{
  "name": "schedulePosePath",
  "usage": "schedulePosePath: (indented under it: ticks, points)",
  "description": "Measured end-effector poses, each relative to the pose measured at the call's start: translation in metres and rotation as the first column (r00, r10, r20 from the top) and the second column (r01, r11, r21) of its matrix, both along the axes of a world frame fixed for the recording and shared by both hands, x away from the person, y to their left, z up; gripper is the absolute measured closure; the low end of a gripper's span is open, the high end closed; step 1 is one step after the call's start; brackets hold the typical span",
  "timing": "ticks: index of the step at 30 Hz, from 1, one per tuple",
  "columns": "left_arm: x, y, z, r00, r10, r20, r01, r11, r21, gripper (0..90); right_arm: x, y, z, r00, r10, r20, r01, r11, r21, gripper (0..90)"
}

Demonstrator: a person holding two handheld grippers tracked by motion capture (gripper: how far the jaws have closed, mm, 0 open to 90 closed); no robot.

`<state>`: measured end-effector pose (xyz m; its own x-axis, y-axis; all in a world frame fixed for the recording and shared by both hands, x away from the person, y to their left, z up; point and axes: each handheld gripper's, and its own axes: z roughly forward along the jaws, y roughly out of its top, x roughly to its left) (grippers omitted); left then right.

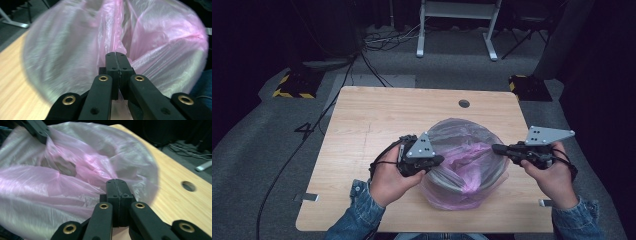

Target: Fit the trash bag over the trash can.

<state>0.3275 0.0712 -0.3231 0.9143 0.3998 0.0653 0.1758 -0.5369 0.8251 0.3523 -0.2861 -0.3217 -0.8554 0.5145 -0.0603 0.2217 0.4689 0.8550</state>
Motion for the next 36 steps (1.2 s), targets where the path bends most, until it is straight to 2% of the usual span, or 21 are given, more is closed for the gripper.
schedulePosePath:
  ticks: [5, 6, 9, 10, 11, 12, 13, 14, 15, 17, 19, 20, 21, 22, 23, 24, 25, 27, 32, 34, 36]
  points:
    - [0.008, 0.023, 0.004, 0.9969, 0.069, 0.037, -0.068, 0.9969, -0.040, 90.0, 0.004, -0.017, 0.000, 0.9995, -0.030, 0.009, 0.030, 0.999, 0.026, 90.0]
    - [0.008, 0.023, 0.004, 0.9969, 0.069, 0.037, -0.068, 0.9969, -0.040, 90.0, 0.004, -0.017, 0.000, 0.9995, -0.030, 0.009, 0.030, 0.999, 0.026, 90.0]
    - [0.015, 0.032, 0.002, 0.9954, 0.091, 0.030, -0.088, 0.9918, -0.092, 90.0, 0.006, -0.019, -0.001, 0.9998, -0.007, 0.020, 0.006, 0.999, 0.042, 88.2]
    - [0.018, 0.034, 0.001, 0.9951, 0.096, 0.024, -0.092, 0.9890, -0.116, 84.0, 0.008, -0.018, -0.001, 0.9995, 0.004, 0.031, -0.006, 0.999, 0.050, 68.1]
    - [0.022, 0.037, -0.001, 0.9955, 0.094, 0.016, -0.090, 0.9832, -0.159, 84.0, 0.008, -0.018, -0.001, 0.9995, 0.004, 0.031, -0.006, 0.999, 0.050, 68.1]
    - [0.026, 0.042, -0.003, 0.9954, 0.096, 0.007, -0.092, 0.9712, -0.220, 61.2, 0.010, -0.020, -0.001, 0.9990, 0.034, 0.030, -0.037, 0.993, 0.114, 52.4]
    - [0.026, 0.042, -0.003, 0.9954, 0.096, 0.007, -0.092, 0.9712, -0.220, 54.0, 0.010, -0.020, -0.001, 0.9990, 0.034, 0.030, -0.037, 0.993, 0.114, 52.4]
    - [0.028, 0.045, -0.003, 0.9952, 0.098, 0.002, -0.094, 0.9636, -0.250, 54.0, 0.011, -0.022, -0.001, 0.9992, 0.023, 0.032, -0.027, 0.989, 0.145, 45.4]
    - [0.028, 0.048, -0.003, 0.9948, 0.101, 0.011, -0.095, 0.9616, -0.257, 50.0, 0.011, -0.025, 0.000, 0.9993, -0.005, 0.038, -0.001, 0.986, 0.167, 39.2]
    - [0.026, 0.051, -0.003, 0.9928, 0.119, 0.013, -0.112, 0.9605, -0.255, 38.8, 0.013, -0.034, 0.000, 0.9983, -0.046, 0.036, 0.038, 0.980, 0.194, 35.1]
    - [0.026, 0.052, -0.004, 0.9923, 0.123, -0.014, -0.123, 0.9636, -0.238, 37.0, 0.016, -0.035, -0.002, 0.9976, -0.069, 0.009, 0.066, 0.981, 0.183, 40.5]
    - [0.029, 0.050, -0.007, 0.9899, 0.135, -0.043, -0.141, 0.9723, -0.187, 36.1, 0.017, -0.035, -0.004, 0.9975, -0.070, -0.010, 0.071, 0.983, 0.172, 47.6]
    - [0.029, 0.049, -0.008, 0.9890, 0.140, -0.047, -0.146, 0.9749, -0.168, 39.4, 0.019, -0.034, -0.005, 0.9976, -0.062, -0.030, 0.066, 0.985, 0.160, 56.2]
    - [0.029, 0.049, -0.008, 0.9890, 0.140, -0.047, -0.146, 0.9749, -0.168, 50.6, 0.019, -0.034, -0.005, 0.9976, -0.062, -0.030, 0.066, 0.985, 0.160, 56.2]
    - [0.030, 0.049, -0.009, 0.9908, 0.125, -0.053, -0.131, 0.9792, -0.155, 50.6, 0.021, -0.033, -0.007, 0.9974, -0.056, -0.045, 0.063, 0.985, 0.159, 66.8]
    - [0.031, 0.049, -0.009, 0.9917, 0.113, -0.063, -0.122, 0.9787, -0.165, 63.1, 0.022, -0.031, -0.007, 0.9977, -0.039, -0.055, 0.047, 0.986, 0.159, 76.4]
    - [0.034, 0.050, -0.008, 0.9914, 0.109, -0.072, -0.120, 0.9791, -0.164, 83.6, 0.024, -0.029, -0.006, 0.9980, -0.026, -0.058, 0.035, 0.987, 0.159, 87.9]
    - [0.039, 0.052, -0.007, 0.9892, 0.130, -0.067, -0.140, 0.9761, -0.167, 89.0, 0.027, -0.027, -0.004, 0.9976, -0.048, -0.049, 0.055, 0.987, 0.150, 90.0]
    - [0.056, 0.056, -0.012, 0.9819, 0.176, -0.070, -0.185, 0.9708, -0.153, 89.8, 0.040, -0.027, -0.006, 0.9951, -0.089, -0.044, 0.094, 0.986, 0.137, 90.0]
    - [0.065, 0.056, -0.018, 0.9780, 0.182, -0.101, -0.197, 0.9676, -0.159, 89.7, 0.055, -0.027, -0.016, 0.9912, -0.109, -0.075, 0.119, 0.984, 0.135, 90.0]
    - [0.074, 0.054, -0.026, 0.9746, 0.182, -0.131, -0.201, 0.9676, -0.153, 89.6, 0.059, -0.026, -0.021, 0.9898, -0.111, -0.090, 0.122, 0.983, 0.137, 90.0]
